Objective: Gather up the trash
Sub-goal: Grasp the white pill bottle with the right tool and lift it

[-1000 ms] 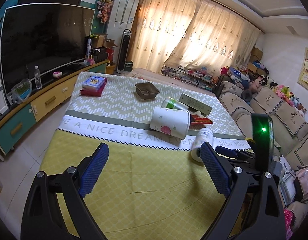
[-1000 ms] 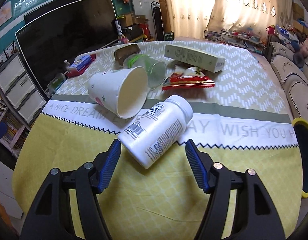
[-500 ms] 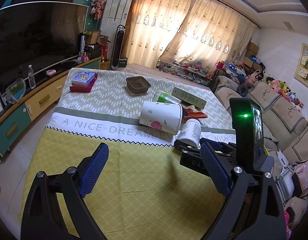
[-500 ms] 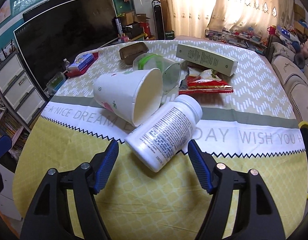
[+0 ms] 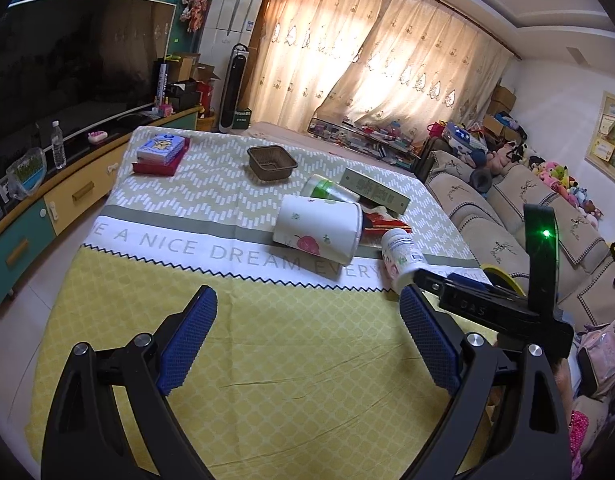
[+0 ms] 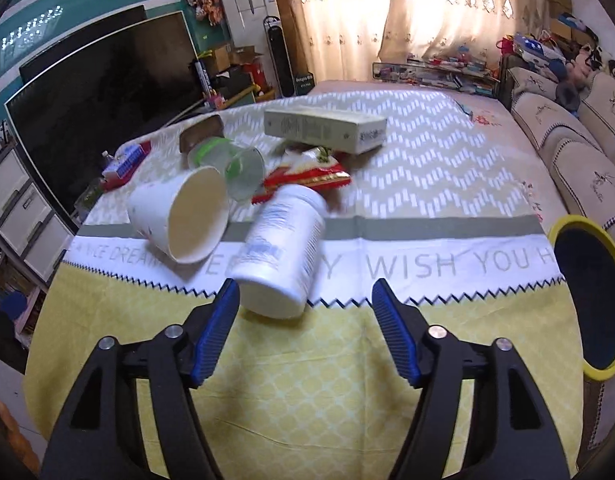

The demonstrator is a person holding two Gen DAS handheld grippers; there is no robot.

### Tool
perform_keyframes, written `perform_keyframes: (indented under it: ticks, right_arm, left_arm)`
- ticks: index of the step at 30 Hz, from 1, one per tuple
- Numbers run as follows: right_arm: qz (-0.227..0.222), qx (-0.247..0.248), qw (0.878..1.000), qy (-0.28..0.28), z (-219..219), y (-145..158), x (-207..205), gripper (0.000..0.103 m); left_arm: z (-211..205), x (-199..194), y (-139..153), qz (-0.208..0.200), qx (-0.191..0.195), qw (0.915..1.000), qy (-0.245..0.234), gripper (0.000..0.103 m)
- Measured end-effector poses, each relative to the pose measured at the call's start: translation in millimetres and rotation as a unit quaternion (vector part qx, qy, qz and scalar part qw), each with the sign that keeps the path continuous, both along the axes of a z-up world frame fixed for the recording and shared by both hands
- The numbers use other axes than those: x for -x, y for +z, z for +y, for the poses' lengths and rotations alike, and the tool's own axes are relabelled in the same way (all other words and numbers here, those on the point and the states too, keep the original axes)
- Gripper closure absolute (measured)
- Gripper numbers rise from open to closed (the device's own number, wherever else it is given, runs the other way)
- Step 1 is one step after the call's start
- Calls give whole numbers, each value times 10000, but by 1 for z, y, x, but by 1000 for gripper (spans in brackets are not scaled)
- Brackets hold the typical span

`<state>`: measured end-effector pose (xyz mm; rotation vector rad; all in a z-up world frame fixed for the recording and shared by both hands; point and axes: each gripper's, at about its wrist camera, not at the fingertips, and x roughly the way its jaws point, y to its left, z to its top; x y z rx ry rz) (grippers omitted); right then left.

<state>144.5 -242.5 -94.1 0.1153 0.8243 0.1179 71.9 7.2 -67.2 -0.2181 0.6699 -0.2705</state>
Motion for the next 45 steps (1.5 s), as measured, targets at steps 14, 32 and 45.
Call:
perform_keyframes:
  ticks: [14, 32, 45]
  right_arm:
    - [-301, 189, 9970, 694, 5, 18, -20, 12]
    - [392, 768, 9463, 3115, 21, -6, -77, 8]
    - [161, 1136, 9517, 2849, 25, -8, -72, 20]
  left_arm:
    - [0, -2, -9, 89, 25, 9999, -116, 12]
    - [-10, -9, -13, 157, -4, 9997, -201, 12]
    - [-10, -13, -14, 188, -22, 9996, -198, 12]
